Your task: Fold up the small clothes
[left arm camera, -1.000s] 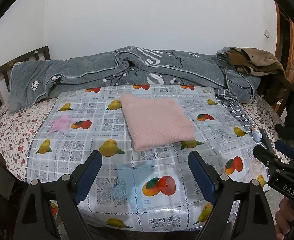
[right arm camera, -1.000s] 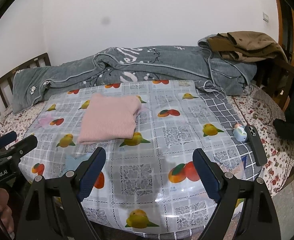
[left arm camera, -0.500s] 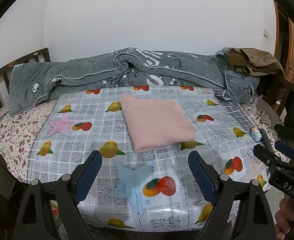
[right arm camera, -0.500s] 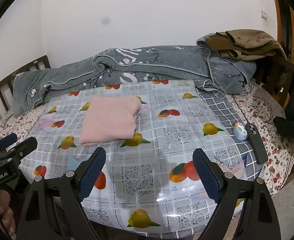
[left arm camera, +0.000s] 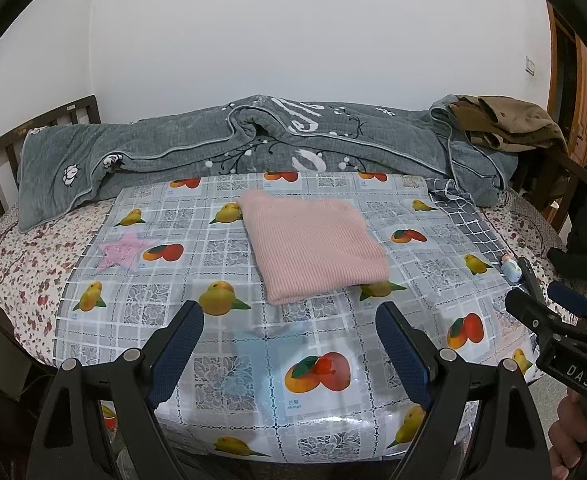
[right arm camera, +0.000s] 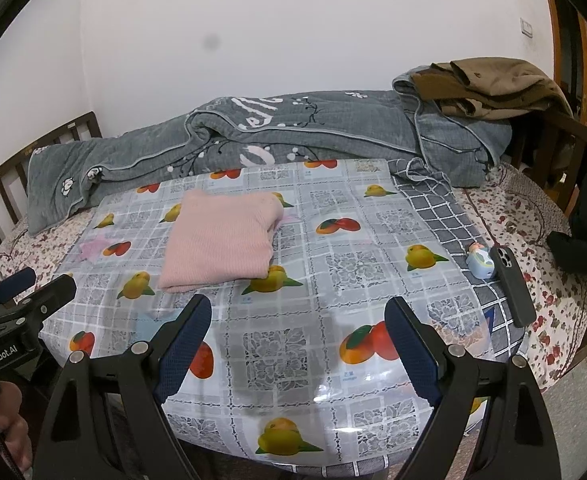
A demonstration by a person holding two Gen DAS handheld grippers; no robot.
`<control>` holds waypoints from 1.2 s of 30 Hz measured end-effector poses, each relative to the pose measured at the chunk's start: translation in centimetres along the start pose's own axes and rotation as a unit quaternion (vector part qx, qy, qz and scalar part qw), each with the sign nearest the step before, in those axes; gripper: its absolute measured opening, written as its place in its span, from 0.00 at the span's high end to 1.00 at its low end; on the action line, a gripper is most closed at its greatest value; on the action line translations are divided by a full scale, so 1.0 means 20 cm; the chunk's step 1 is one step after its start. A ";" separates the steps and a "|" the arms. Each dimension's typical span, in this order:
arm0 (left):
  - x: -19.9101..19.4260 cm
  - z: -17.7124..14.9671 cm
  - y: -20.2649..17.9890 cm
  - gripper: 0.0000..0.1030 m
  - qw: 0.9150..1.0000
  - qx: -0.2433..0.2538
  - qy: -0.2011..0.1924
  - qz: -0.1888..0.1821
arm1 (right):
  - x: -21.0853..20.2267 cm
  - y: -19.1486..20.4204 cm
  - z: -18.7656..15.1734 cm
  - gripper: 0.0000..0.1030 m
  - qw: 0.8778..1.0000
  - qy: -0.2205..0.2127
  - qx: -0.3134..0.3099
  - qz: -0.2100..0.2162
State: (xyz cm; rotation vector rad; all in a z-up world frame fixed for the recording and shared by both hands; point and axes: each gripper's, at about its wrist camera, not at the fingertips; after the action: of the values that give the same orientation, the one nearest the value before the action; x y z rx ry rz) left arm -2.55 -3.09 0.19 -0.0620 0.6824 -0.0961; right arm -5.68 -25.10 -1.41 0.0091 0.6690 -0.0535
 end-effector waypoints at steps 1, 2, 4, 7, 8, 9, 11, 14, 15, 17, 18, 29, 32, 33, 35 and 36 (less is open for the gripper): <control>0.00 0.00 0.00 0.15 1.000 0.000 0.000 0.000 | 0.00 0.00 0.00 0.15 1.000 -0.001 -0.001 0.001; 0.00 0.00 0.00 0.15 1.000 0.001 0.000 0.000 | -0.01 0.01 0.00 0.15 1.000 -0.001 -0.001 0.001; 0.00 0.00 0.00 0.15 1.000 0.001 0.000 0.000 | -0.01 0.02 0.00 0.15 1.000 -0.002 -0.002 0.001; 0.00 0.00 0.00 0.15 1.000 0.000 0.000 0.000 | -0.01 0.02 0.00 0.15 1.000 -0.002 -0.002 0.003; 0.00 0.01 0.00 0.15 1.000 -0.001 0.000 0.000 | -0.01 0.02 0.00 0.15 1.000 -0.002 -0.002 0.003; 0.00 0.01 0.00 0.15 1.000 -0.002 -0.001 0.000 | -0.01 0.02 0.00 0.15 1.000 -0.002 -0.002 0.003; -0.01 0.01 0.01 0.15 1.000 -0.002 0.000 -0.001 | -0.01 0.03 0.00 0.15 1.000 -0.002 -0.003 0.004; -0.01 0.01 0.01 0.15 1.000 -0.002 0.000 0.001 | -0.01 0.03 0.00 0.15 1.000 -0.002 -0.002 0.006; -0.01 0.01 0.01 0.15 1.000 -0.003 0.000 0.000 | -0.01 0.03 0.00 0.15 1.000 -0.002 -0.002 0.006; -0.01 0.01 0.01 0.15 1.000 -0.003 0.000 0.000 | -0.01 0.03 0.00 0.15 1.000 -0.002 -0.002 0.007; -0.01 0.02 0.01 0.15 1.000 -0.002 0.000 0.001 | -0.01 0.03 0.00 0.15 1.000 -0.002 -0.002 0.007; -0.01 0.02 0.02 0.15 1.000 -0.005 0.000 -0.001 | -0.02 0.04 0.00 0.15 1.000 -0.002 0.000 0.019; -0.01 0.02 0.02 0.15 1.000 -0.007 0.000 -0.001 | -0.03 0.05 0.00 0.15 1.000 -0.005 -0.002 0.018; -0.02 0.02 0.02 0.15 1.000 -0.007 -0.001 0.000 | -0.03 0.04 0.00 0.15 1.000 -0.006 -0.002 0.018; -0.02 0.02 0.02 0.15 1.000 -0.006 -0.002 0.000 | -0.04 0.04 0.00 0.15 1.000 -0.008 -0.003 0.018; -0.02 0.02 0.02 0.15 1.000 -0.007 -0.001 0.000 | -0.05 0.04 0.00 0.15 1.000 -0.008 -0.003 0.019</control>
State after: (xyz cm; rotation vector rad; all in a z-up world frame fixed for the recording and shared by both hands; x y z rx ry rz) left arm -2.50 -2.65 0.69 -0.0759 0.6808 -0.0915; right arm -6.31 -24.22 -0.79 0.0152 0.6518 -0.0159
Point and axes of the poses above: each gripper's, at about its wrist camera, not at the fingertips, and x roughly the way its jaws point, y to its left, z to its top, and after that the axes turned 4 degrees about -x, right-handed
